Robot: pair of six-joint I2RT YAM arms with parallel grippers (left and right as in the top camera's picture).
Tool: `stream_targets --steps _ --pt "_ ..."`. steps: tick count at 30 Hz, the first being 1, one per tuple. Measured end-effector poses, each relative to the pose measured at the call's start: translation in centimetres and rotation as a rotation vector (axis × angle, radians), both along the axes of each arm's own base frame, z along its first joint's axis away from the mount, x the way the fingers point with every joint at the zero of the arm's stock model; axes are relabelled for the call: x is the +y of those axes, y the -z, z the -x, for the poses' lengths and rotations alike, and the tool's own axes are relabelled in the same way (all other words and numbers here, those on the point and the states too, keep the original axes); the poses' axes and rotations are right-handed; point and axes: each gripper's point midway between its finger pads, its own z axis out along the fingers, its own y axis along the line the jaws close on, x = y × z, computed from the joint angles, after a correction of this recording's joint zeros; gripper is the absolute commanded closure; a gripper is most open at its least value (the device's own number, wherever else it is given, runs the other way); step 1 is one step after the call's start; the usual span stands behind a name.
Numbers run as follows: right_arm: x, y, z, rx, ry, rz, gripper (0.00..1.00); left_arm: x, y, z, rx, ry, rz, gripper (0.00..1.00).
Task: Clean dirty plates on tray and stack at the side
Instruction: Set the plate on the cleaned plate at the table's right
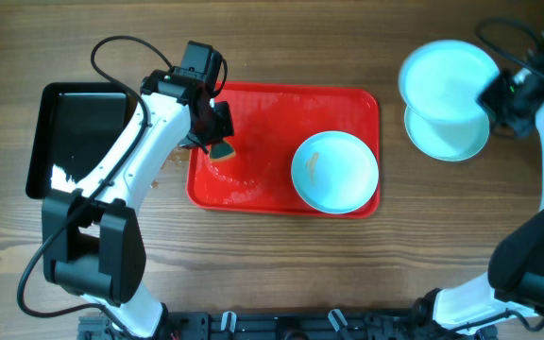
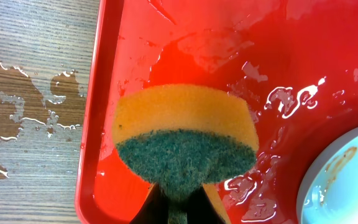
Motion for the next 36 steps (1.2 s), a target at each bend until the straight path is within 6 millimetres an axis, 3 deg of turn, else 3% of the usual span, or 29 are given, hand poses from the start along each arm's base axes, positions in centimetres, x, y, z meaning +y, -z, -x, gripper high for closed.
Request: stream_targets --steps 5,13,15,16,17,19,23,25,31,33,35,36 --pt "-2.9 4.7 2.0 -0.006 0.149 -0.051 0.96 0.0 0.0 0.0 0.0 0.0 0.0 0.96" --pt "-2.6 7.5 2.9 -0.009 0.197 -0.084 0.92 -0.1 -0.1 -0.3 -0.011 0.0 0.003 0.96" --pt "-2.6 7.6 2.9 -0.012 0.203 -0.09 0.75 -0.1 -0.1 -0.3 -0.011 0.0 0.003 0.96" --pt "-2.6 7.6 2.9 -0.013 0.202 -0.09 0.55 -0.1 -0.1 -0.3 -0.011 0.0 0.003 0.96" --pt "-2.5 7.6 2.8 -0.017 0.214 -0.099 0.16 -0.1 -0.1 -0.3 -0.011 0.0 0.004 0.96" --pt "-2.4 7.6 2.7 -0.02 0.209 -0.106 0.06 -0.1 -0.1 -0.3 -0.011 0.0 0.003 0.96" --pt "-1.1 7.3 2.2 -0.046 0.169 -0.178 0.07 -0.1 -0.1 -0.3 -0.011 0.0 0.003 0.96" --pt "0.5 6.8 1.3 -0.088 0.106 -0.253 0.06 -0.1 -0.1 -0.3 -0.011 0.0 0.003 0.96" --pt "8.6 5.3 -0.7 -0.152 -0.191 -0.42 0.07 -0.1 -0.1 -0.3 -0.011 0.0 0.003 0.96" --pt "12.3 5.1 -0.7 -0.138 -0.304 -0.446 0.16 -0.1 -0.1 -0.3 -0.011 0.0 0.003 0.96" --pt "15.3 5.1 -0.2 -0.11 -0.387 -0.455 0.39 -0.1 -0.1 -0.3 -0.01 0.0 0.004 0.96" --pt "16.8 5.2 0.2 -0.087 -0.433 -0.451 0.44 -0.1 -0.1 -0.3 -0.011 0.0 0.004 0.96"
